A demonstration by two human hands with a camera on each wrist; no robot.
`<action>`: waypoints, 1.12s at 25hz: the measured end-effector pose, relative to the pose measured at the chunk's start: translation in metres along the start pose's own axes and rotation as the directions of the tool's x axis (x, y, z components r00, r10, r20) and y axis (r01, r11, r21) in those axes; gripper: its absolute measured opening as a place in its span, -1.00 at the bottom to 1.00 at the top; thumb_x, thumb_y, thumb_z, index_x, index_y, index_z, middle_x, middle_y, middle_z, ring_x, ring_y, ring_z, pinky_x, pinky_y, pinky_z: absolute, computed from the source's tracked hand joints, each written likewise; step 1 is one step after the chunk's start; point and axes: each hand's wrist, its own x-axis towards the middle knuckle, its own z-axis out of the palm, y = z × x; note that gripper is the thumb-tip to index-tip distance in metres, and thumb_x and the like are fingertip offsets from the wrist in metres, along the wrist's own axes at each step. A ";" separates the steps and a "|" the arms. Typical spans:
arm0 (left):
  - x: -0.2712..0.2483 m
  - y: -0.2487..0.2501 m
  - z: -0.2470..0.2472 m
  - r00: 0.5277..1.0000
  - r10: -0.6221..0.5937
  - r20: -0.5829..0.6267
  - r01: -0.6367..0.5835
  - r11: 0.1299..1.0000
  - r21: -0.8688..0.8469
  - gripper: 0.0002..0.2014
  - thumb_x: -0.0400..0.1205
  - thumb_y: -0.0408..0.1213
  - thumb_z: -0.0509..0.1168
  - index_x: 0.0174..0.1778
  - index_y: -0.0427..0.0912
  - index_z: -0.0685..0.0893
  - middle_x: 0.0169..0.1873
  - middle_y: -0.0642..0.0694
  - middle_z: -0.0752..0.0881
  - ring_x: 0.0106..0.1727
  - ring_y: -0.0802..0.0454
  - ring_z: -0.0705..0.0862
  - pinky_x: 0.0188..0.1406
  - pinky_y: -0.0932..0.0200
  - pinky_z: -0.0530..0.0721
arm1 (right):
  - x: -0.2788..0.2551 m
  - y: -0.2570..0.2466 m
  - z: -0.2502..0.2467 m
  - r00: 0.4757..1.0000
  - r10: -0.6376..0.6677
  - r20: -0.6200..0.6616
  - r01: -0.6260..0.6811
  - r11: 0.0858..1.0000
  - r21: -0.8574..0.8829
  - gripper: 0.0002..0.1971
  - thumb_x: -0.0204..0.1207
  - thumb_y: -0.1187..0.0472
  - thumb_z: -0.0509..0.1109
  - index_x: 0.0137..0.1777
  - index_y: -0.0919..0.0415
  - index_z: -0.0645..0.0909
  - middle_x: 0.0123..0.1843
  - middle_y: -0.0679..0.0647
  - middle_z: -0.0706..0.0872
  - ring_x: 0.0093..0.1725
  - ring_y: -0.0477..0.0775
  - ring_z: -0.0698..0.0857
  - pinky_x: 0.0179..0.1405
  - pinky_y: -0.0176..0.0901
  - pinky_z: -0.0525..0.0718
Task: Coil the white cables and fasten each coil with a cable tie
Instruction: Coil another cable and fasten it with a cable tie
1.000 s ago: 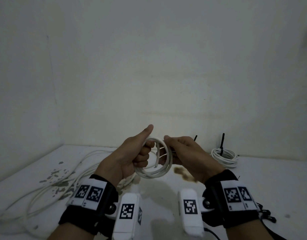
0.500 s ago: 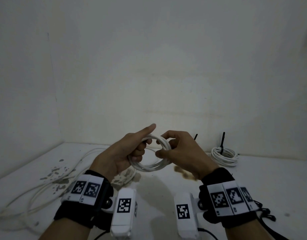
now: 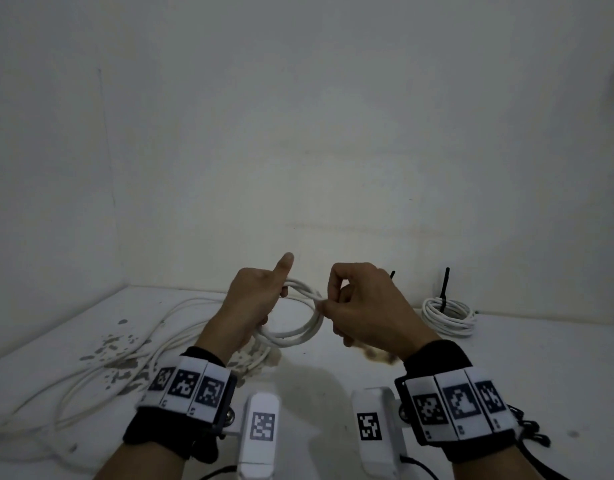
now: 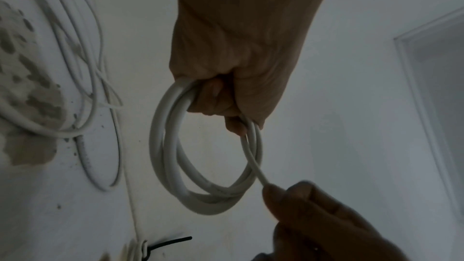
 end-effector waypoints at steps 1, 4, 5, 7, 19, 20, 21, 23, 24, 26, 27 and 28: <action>0.000 -0.001 0.001 0.999 0.031 -0.036 -0.030 0.999 0.038 -0.33 0.62 0.33 0.15 -0.40 -0.27 0.68 -0.74 0.08 0.47 -0.70 0.11 0.35 -0.58 0.25 0.36 | -0.001 -0.002 0.000 1.000 -0.007 0.024 0.007 1.000 0.002 -0.81 0.52 0.37 0.45 -0.27 0.28 0.53 -0.50 0.18 0.75 -0.63 0.04 0.70 -0.58 -0.29 0.60; 0.004 -0.006 0.001 0.986 0.131 -0.104 -0.110 0.976 0.189 -0.29 0.64 0.32 0.12 -0.53 -0.28 0.52 -0.59 -0.08 0.56 -0.56 0.01 0.41 -0.43 0.14 0.42 | -0.004 -0.005 -0.002 0.997 -0.019 0.075 0.015 0.999 0.046 -0.84 0.52 0.40 0.42 -0.24 0.29 0.52 -0.47 0.22 0.76 -0.64 0.02 0.68 -0.56 -0.28 0.60; 0.004 -0.006 0.001 0.979 0.165 -0.120 -0.134 0.964 0.230 -0.32 0.64 0.31 0.13 -0.55 -0.23 0.42 -0.60 -0.11 0.46 -0.55 -0.01 0.38 -0.41 0.12 0.40 | -0.004 -0.005 -0.003 0.995 -0.022 0.095 0.016 0.998 0.069 -0.86 0.53 0.40 0.42 -0.22 0.28 0.52 -0.47 0.23 0.77 -0.63 0.03 0.68 -0.55 -0.28 0.60; 0.000 -0.003 0.000 0.967 0.218 -0.130 -0.176 0.944 0.278 -0.35 0.65 0.27 0.16 -0.57 -0.17 0.28 -0.63 -0.08 0.31 -0.54 -0.02 0.32 -0.40 0.09 0.35 | -0.005 -0.006 -0.005 0.989 -0.027 0.144 0.008 0.991 0.134 -0.89 0.53 0.42 0.38 -0.17 0.27 0.53 -0.49 0.24 0.75 -0.59 0.10 0.70 -0.54 -0.27 0.60; -0.005 0.002 0.004 0.961 0.083 0.265 -0.128 0.980 0.154 -0.26 0.69 0.34 -0.17 -0.41 -0.17 0.60 -0.56 0.04 0.53 -0.57 0.12 0.39 -0.52 0.22 0.38 | 0.002 0.005 0.010 0.954 0.105 0.281 -0.176 0.955 0.239 -0.58 0.60 -0.19 0.37 0.21 0.13 0.64 -0.11 0.10 0.80 -0.14 0.19 0.83 -0.02 0.10 0.84; -0.004 0.005 0.004 0.949 0.052 0.311 -0.074 0.995 0.061 -0.25 0.67 0.38 -0.16 -0.42 -0.16 0.60 -0.57 0.03 0.50 -0.56 0.11 0.38 -0.50 0.19 0.39 | 0.003 0.006 0.015 0.961 0.108 0.256 -0.197 0.913 0.357 -0.62 0.67 -0.09 0.34 0.16 0.25 0.65 -0.24 0.15 0.73 -0.27 0.21 0.79 -0.19 0.04 0.82; -0.005 0.007 0.001 0.930 0.021 0.366 0.004 0.998 -0.068 -0.25 0.66 0.40 -0.11 -0.38 -0.18 0.65 -0.56 0.00 0.50 -0.55 0.09 0.39 -0.48 0.18 0.41 | 0.004 0.007 0.018 0.971 0.122 0.204 -0.205 0.864 0.460 -0.66 0.70 0.00 0.32 0.12 0.33 0.66 -0.32 0.15 0.62 -0.39 0.15 0.70 -0.32 -0.02 0.77; -0.005 0.010 -0.004 0.889 0.019 0.457 0.151 0.931 -0.333 -0.30 0.63 0.36 0.09 -0.15 -0.27 0.79 -0.51 -0.06 0.55 -0.52 0.03 0.50 -0.43 0.15 0.53 | 0.007 0.010 0.017 0.982 0.165 0.088 -0.184 0.771 0.609 -0.70 0.74 0.10 0.30 0.07 0.38 0.69 -0.38 0.07 0.47 -0.50 0.00 0.54 -0.40 -0.10 0.68; -0.007 0.010 -0.004 0.878 0.029 0.477 0.212 0.871 -0.443 -0.34 0.62 0.32 0.16 -0.08 -0.29 0.80 -0.48 -0.09 0.59 -0.48 -0.01 0.58 -0.38 0.12 0.61 | 0.010 0.009 0.014 0.982 0.181 0.054 -0.171 0.727 0.666 -0.72 0.74 0.12 0.29 0.06 0.37 0.68 -0.39 0.05 0.45 -0.51 -0.02 0.50 -0.39 -0.10 0.66; -0.014 0.009 0.003 0.865 0.041 0.500 0.324 0.714 -0.620 -0.40 0.60 0.28 0.22 -0.21 -0.27 0.77 -0.51 -0.11 0.61 -0.47 -0.04 0.65 -0.31 0.10 0.69 | 0.014 0.007 0.011 0.976 0.215 0.025 -0.156 0.615 0.773 -0.76 0.74 0.13 0.29 0.06 0.33 0.63 -0.39 0.06 0.44 -0.48 0.00 0.48 -0.42 -0.09 0.62; -0.018 0.009 0.009 0.862 0.055 0.504 0.365 0.622 -0.692 -0.42 0.58 0.28 0.24 -0.36 -0.23 0.71 -0.58 -0.08 0.57 -0.52 -0.01 0.62 -0.35 0.14 0.67 | 0.015 0.005 0.010 0.971 0.237 0.027 -0.156 0.546 0.823 -0.78 0.74 0.13 0.29 0.07 0.32 0.60 -0.40 0.07 0.44 -0.49 0.01 0.47 -0.44 -0.10 0.61; -0.020 0.009 0.015 0.862 0.080 0.500 0.386 0.534 -0.752 -0.42 0.57 0.28 0.24 -0.50 -0.19 0.61 -0.66 -0.05 0.50 -0.59 0.03 0.55 -0.40 0.19 0.63 | 0.016 0.003 0.010 0.965 0.259 0.033 -0.158 0.479 0.864 -0.78 0.75 0.15 0.28 0.09 0.34 0.58 -0.42 0.07 0.44 -0.50 0.02 0.48 -0.47 -0.10 0.61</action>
